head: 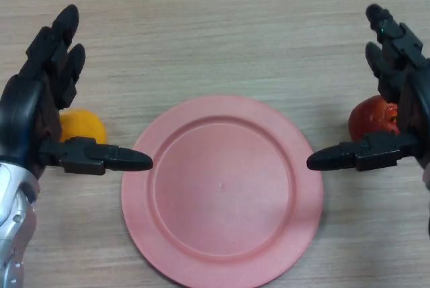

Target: Pick up the red apple and place it on the plate

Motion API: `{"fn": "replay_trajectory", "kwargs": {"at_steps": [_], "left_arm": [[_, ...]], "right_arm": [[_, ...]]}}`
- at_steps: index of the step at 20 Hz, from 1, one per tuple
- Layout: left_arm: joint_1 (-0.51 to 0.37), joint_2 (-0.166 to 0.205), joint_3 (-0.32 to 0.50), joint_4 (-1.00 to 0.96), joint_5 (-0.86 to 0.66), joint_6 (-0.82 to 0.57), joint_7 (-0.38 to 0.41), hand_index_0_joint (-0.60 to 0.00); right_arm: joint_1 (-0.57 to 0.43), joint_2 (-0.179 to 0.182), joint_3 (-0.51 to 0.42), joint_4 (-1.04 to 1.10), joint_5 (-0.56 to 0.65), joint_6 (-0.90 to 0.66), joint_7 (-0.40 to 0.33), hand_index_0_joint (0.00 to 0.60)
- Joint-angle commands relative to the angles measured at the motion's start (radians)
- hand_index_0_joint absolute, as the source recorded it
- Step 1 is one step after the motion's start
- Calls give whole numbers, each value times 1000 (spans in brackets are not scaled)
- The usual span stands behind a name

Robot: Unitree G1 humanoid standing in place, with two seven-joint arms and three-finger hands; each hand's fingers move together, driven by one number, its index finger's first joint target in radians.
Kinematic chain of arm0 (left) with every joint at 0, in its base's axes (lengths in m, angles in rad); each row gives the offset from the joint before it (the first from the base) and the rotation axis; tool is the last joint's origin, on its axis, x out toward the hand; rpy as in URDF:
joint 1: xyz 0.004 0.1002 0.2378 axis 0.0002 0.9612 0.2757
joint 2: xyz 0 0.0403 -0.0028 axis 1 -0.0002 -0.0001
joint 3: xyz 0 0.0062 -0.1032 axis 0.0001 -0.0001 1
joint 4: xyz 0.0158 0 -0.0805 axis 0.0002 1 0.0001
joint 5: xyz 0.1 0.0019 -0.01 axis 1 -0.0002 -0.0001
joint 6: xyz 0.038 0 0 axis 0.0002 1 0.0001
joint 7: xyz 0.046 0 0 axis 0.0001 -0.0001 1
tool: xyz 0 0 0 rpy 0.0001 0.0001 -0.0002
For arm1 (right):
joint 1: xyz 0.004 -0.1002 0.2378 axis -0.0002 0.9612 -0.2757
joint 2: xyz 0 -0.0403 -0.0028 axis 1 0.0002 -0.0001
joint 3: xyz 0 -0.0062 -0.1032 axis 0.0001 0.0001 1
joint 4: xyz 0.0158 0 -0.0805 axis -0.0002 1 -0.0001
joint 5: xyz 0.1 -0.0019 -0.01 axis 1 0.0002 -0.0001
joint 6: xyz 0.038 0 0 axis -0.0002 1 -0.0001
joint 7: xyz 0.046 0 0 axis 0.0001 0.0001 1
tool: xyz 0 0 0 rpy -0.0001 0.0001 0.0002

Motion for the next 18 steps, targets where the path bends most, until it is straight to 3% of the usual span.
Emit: {"fn": "replay_trajectory", "kwargs": {"at_steps": [1, 4, 8, 9, 13, 15, 18], "left_arm": [[-22, 54, 117, -76, -35, -129, -34, 0], [1, 52, 141, -96, -76, -117, -22, 0], [1, 56, 118, -150, -74, -79, -48, 0], [-10, 55, 116, -171, -83, -49, -59, 0], [-15, 75, 169, -198, -169, -16, -96, 0], [7, 66, 170, -194, -173, -19, -71, 0], [0, 75, 169, -212, -189, 23, -57, 0]], "right_arm": [[-3, -37, -81, -94, 44, -65, 27, 0], [-21, -56, -92, -119, 42, -44, 41, 0], [-31, -86, -132, -48, -17, -180, 76, 0], [-43, -107, -155, 25, -57, -280, 76, 0], [-87, -158, -189, 247, -95, -435, 60, 0], [-94, -180, -205, 341, -113, -511, 45, 0], [-96, -192, -197, 424, -137, -540, 17, 0]]}}
